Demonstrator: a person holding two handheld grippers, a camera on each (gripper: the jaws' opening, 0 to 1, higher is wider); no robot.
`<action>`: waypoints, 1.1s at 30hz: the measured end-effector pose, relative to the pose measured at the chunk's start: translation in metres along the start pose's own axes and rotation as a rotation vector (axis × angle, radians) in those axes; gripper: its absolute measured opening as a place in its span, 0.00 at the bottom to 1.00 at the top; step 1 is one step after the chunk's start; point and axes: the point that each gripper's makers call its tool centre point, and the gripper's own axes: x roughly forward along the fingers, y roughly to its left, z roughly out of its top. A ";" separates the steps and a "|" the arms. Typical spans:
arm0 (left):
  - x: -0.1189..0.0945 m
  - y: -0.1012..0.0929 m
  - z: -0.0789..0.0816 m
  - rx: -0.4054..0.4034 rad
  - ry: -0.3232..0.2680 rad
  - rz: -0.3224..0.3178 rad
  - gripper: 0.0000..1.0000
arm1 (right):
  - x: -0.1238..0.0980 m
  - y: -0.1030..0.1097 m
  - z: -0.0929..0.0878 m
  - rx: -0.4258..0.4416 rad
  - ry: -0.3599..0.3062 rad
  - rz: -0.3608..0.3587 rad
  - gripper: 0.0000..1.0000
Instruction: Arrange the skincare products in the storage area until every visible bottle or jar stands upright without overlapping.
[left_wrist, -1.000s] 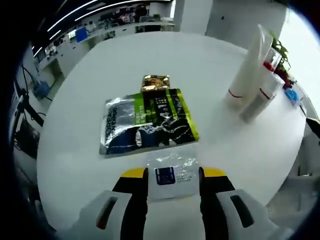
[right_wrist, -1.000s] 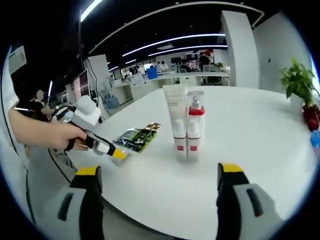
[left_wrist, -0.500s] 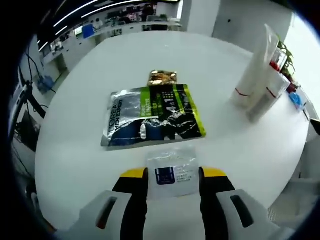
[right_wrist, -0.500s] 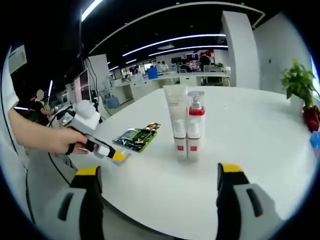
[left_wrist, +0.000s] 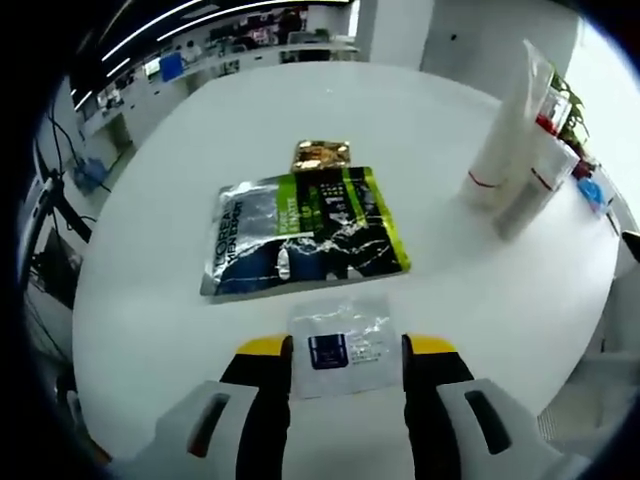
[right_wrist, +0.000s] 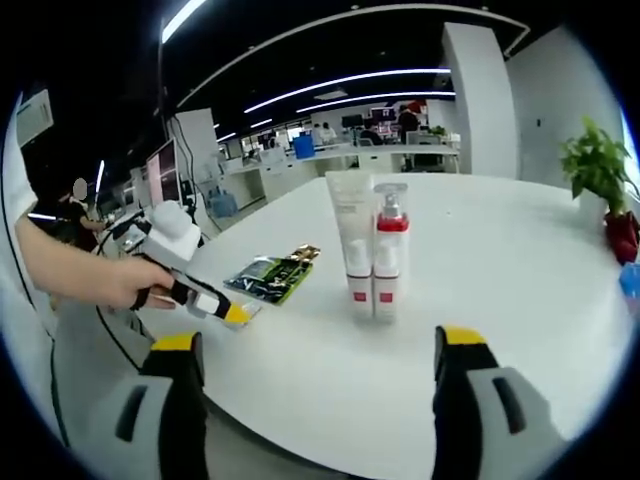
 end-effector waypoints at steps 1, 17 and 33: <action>0.000 0.001 0.000 -0.003 0.001 0.003 0.45 | 0.000 0.000 0.000 0.000 0.000 0.000 0.96; 0.002 0.018 0.020 0.023 0.000 0.000 0.65 | 0.001 0.001 -0.001 0.000 0.012 0.002 0.96; 0.021 0.025 0.062 0.433 0.085 -0.170 0.74 | 0.001 -0.002 -0.003 0.006 0.018 -0.009 0.96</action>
